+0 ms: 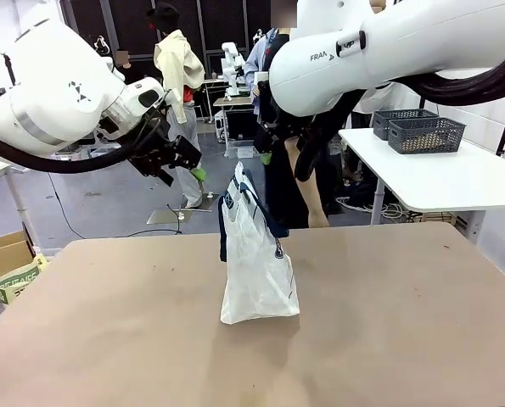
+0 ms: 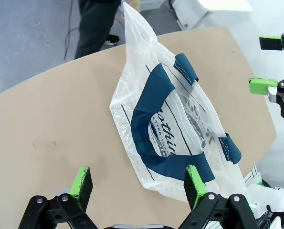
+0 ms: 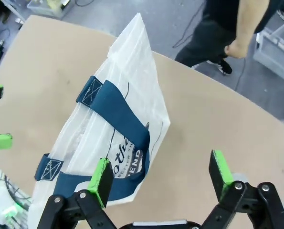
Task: Transfer purchased items from the store into the shopping bag.
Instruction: Open the Reusable shopping bag in the center of the table.
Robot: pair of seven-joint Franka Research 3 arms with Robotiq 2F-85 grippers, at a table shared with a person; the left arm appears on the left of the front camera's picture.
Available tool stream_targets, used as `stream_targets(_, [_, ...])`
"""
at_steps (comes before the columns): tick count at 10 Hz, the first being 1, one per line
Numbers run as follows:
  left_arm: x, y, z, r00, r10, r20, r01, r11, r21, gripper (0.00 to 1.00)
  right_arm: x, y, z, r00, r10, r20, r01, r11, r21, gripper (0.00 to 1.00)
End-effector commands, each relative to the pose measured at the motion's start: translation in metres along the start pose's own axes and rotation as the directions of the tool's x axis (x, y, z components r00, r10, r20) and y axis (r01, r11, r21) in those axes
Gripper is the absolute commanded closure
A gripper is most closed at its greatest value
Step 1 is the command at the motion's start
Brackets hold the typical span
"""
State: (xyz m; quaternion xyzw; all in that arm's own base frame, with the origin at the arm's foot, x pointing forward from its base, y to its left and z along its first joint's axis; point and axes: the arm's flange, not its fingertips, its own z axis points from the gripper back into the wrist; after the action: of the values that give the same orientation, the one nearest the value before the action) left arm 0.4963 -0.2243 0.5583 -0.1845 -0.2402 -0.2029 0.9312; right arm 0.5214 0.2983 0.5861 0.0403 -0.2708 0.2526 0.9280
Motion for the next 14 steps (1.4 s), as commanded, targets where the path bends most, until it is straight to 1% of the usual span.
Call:
stream_targets(1, [-0.007, -0.011, 0.002, 0.993, 0.1, -0.058, -0.101, 0.995, -0.019, 0.0, -0.006, 0.006, -0.007, 0.984, -0.176, -0.034, 0.177, 0.983, 0.04, 0.0])
stream_targets(2, [0.001, -0.019, 0.004, 0.971, 0.228, -0.075, -0.228, 0.974, 0.007, 0.0, 0.01, 0.007, -0.005, 0.965, -0.243, -0.097, 0.243, 0.97, -0.013, 0.0])
stream_targets(3, [0.005, -0.023, 0.006, 0.954, 0.284, -0.099, -0.286, 0.958, 0.0, 0.0, 0.025, 0.011, -0.006, 0.954, -0.262, -0.144, 0.262, 0.965, -0.013, 0.0])
stream_targets(4, [0.01, -0.024, 0.004, 0.93, 0.348, -0.118, -0.351, 0.937, 0.001, 0.0, 0.04, 0.014, -0.009, 0.929, -0.31, -0.204, 0.308, 0.95, -0.042, 0.0])
stream_targets(5, [0.015, -0.022, 0.001, 0.913, 0.387, -0.126, -0.39, 0.921, -0.002, 0.0, 0.056, 0.019, -0.011, 0.905, -0.349, -0.241, 0.344, 0.937, -0.064, 0.0])
stream_targets(7, [0.022, -0.02, -0.005, 0.891, 0.421, -0.169, -0.429, 0.903, -0.01, 0.0, 0.081, 0.03, -0.029, 0.898, -0.341, -0.277, 0.327, 0.94, -0.098, 0.0])
stream_targets(8, [0.006, -0.022, 0.001, 0.916, 0.377, -0.134, -0.38, 0.925, 0.003, 0.0, 0.077, 0.029, -0.031, 0.936, -0.256, -0.243, 0.227, 0.964, -0.139, 0.0])
stream_targets(9, [0.006, -0.022, 0.001, 0.916, 0.377, -0.134, -0.38, 0.925, 0.003, 0.0, 0.047, 0.02, -0.019, 0.903, -0.341, -0.26, 0.337, 0.94, -0.062, 0.0])
stream_targets(10, [0.012, -0.02, -0.004, 0.904, 0.401, -0.151, -0.405, 0.914, 0.004, 0.0, 0.057, 0.027, -0.029, 0.912, -0.315, -0.261, 0.304, 0.949, -0.084, 0.0])
stream_targets(11, [0.019, -0.014, -0.019, 0.88, 0.454, -0.138, -0.46, 0.888, -0.013, 0.0, 0.057, 0.026, -0.039, 0.899, -0.352, -0.261, 0.337, 0.936, -0.102, 0.0])
stream_targets(12, [0.023, -0.014, -0.029, 0.884, 0.447, -0.135, -0.456, 0.889, -0.046, 0.0, 0.058, 0.029, -0.046, 0.885, -0.381, -0.266, 0.366, 0.924, -0.107, 0.0])
stream_targets(14, [0.022, -0.016, -0.032, 0.888, 0.438, -0.139, -0.45, 0.891, -0.068, 0.0, 0.057, 0.035, -0.051, 0.884, -0.388, -0.261, 0.387, 0.92, -0.058, 0.0])
